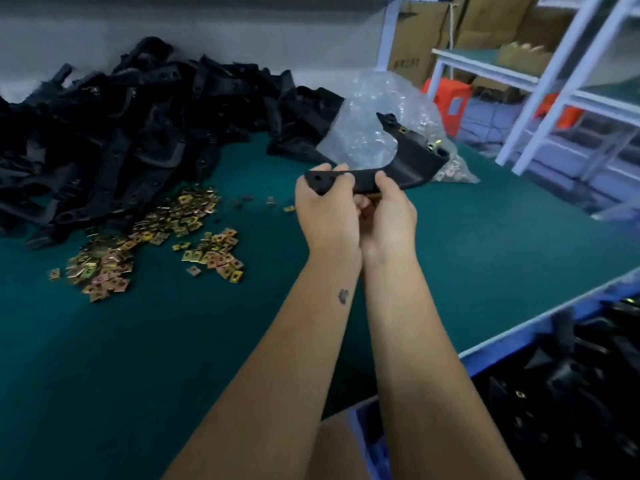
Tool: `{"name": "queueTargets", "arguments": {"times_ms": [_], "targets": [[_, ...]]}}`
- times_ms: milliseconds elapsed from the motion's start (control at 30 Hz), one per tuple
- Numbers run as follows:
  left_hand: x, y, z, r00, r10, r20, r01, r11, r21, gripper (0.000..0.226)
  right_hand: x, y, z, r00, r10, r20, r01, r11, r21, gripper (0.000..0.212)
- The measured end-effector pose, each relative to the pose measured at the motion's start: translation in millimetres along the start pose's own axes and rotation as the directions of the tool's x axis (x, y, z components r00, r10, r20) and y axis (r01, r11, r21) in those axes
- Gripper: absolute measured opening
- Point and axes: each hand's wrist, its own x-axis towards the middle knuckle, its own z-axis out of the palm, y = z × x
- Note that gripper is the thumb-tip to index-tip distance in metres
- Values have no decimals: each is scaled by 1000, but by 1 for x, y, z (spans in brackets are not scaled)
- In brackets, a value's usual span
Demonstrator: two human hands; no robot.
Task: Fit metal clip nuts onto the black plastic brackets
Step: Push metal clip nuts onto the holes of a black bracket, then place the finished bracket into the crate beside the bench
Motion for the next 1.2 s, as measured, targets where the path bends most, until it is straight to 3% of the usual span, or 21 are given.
{"name": "queueTargets", "arguments": {"times_ms": [133, 267, 367, 467, 567, 667, 800, 867, 1000, 1033, 1100, 1200], "targets": [[-56, -53, 51, 969, -17, 246, -27, 984, 176, 20, 0, -64, -67, 963, -160, -215, 177, 983, 59, 15], [-123, -107, 78, 857, -74, 509, -127, 929, 349, 25, -20, -126, -143, 776, -351, -524, 373, 925, -69, 9], [-162, -142, 81, 755, -236, 611, -68, 900, 432, 24, -37, -148, -200, 666, -389, -637, 433, 896, -94, 9], [-179, -173, 71, 610, -447, 654, 43, 844, 535, 21, -50, -151, -254, 621, -363, -695, 401, 909, -116, 5], [-178, -196, 53, 480, -586, 653, 56, 763, 644, 17, -61, -147, -294, 619, -293, -729, 200, 956, -214, 8], [-174, -208, 44, 478, -617, 625, 46, 728, 684, 16, -60, -147, -314, 649, -244, -721, 61, 961, -270, 10], [-171, -210, 43, 443, -673, 592, 49, 678, 733, 14, -49, -158, -324, 682, -257, -684, -1, 936, -352, 7], [-168, -207, 43, 416, -707, 572, 15, 634, 774, 9, -43, -174, -328, 667, -283, -689, -7, 923, -385, 10], [-160, -202, 44, 429, -734, 527, 34, 596, 802, 17, -28, -215, -345, 596, -381, -707, -23, 872, -490, 29], [-158, -200, 44, 430, -740, 516, 45, 589, 807, 17, -25, -222, -348, 576, -414, -705, -37, 848, -528, 30], [-157, -198, 42, 425, -756, 498, 53, 570, 820, 17, -20, -229, -351, 539, -458, -707, -113, 792, -600, 11], [-153, -195, 38, 424, -769, 478, 54, 548, 835, 18, -14, -227, -361, 531, -468, -707, -212, 734, -645, 53]]}}
